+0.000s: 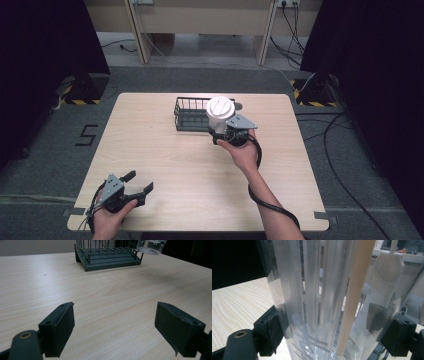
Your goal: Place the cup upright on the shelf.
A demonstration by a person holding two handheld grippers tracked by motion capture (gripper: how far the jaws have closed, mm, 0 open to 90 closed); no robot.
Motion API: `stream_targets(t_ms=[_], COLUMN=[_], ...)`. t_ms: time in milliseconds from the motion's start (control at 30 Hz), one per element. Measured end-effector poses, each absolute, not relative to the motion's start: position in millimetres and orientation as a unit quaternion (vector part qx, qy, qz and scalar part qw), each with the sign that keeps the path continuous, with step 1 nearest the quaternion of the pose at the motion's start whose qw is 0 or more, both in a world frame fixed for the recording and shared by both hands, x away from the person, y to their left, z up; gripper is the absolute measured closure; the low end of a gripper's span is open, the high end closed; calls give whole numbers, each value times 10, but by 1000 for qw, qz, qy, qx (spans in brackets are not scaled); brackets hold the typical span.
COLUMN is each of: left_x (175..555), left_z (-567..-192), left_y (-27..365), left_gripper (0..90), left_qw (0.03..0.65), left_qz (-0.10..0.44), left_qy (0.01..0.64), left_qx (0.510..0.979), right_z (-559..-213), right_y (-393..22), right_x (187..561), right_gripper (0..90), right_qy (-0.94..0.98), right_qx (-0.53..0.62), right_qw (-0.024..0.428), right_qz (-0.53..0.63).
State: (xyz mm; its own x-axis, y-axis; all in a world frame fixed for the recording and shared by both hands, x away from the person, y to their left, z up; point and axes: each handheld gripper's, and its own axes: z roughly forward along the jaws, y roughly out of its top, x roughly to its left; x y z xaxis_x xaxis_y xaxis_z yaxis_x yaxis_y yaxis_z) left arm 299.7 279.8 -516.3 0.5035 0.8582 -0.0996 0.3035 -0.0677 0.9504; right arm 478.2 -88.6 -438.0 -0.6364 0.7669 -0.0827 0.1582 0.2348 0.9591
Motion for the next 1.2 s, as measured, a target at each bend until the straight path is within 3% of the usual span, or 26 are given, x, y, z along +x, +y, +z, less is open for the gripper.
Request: stream_targets(t_ms=[1200], left_x=[3002], left_z=[-5161], left_y=[2798], left_gripper=[158], left_qw=[536], left_qz=[258], left_qy=[424], left_qx=[683], right_z=[-3840], right_y=[-695], right_x=[5017], right_gripper=[186], right_qy=[718], right_qx=[311], right_qw=[306], right_qz=[542])
